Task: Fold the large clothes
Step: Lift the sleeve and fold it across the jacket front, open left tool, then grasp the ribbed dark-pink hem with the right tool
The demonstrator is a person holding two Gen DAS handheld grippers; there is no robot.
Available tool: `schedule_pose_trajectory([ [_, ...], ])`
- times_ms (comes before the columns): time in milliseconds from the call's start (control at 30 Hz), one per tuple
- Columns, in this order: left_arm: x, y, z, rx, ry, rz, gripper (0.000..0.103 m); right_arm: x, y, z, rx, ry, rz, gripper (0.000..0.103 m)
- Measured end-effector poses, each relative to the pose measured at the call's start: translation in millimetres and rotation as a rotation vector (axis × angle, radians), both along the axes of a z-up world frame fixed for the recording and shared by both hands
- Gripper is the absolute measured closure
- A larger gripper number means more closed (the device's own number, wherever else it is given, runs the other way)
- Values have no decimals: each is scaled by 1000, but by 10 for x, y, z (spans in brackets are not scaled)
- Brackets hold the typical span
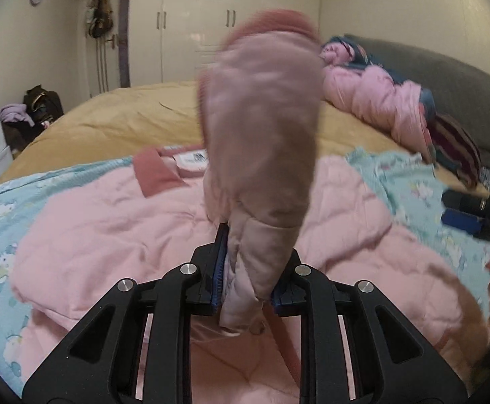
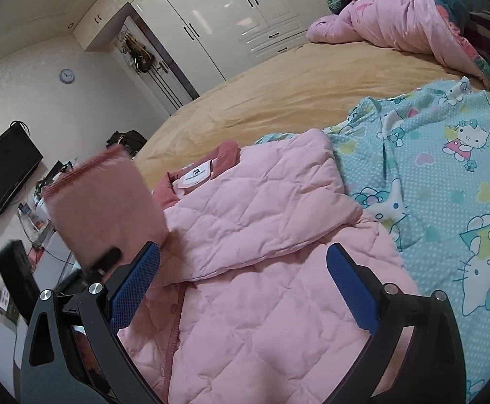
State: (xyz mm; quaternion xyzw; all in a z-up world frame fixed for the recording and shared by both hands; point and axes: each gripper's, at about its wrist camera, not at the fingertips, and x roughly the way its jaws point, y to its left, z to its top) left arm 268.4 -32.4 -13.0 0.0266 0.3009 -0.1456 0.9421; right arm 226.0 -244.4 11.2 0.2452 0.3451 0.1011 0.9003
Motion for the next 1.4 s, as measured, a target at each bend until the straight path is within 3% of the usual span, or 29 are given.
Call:
schedule_pose_trajectory([
  [233, -36, -168, -244, 100, 28, -58, 79, 23, -121, -80, 27, 35, -42, 4],
  [267, -52, -183, -266, 106, 29, -69, 74, 26, -132, -94, 32, 44, -46, 4],
  [367, -93, -228, -278, 101, 37, -109, 47, 38, -146, -138, 54, 64, -44, 4],
  [567, -166, -310, -327, 130, 49, -150, 34, 49, -135, -124, 43, 74, -46, 4],
  [700, -208, -317, -309, 95, 74, -181, 16, 60, -112, -102, 34, 75, -42, 4],
  [833, -257, -305, -289, 93, 86, -196, 9, 97, -60, -93, 36, 79, -27, 4],
  [1000, -291, -197, -146, 4, 117, -220, 9, 209, 61, -126, 93, 96, 33, 4],
  [1100, -265, -58, -2, -54, 100, -198, 9, 316, 142, -195, 157, 133, 82, 4],
  [1200, -131, 169, 165, -62, 79, -116, 9, 444, 229, -320, 208, 197, 113, 4],
  [1300, 131, 504, 366, -64, 84, 21, 9, 543, 263, -413, 258, 217, 98, 4],
  [1400, 355, 1008, 561, -120, 86, 189, 9, 612, 305, -478, 300, 232, 91, 6],
])
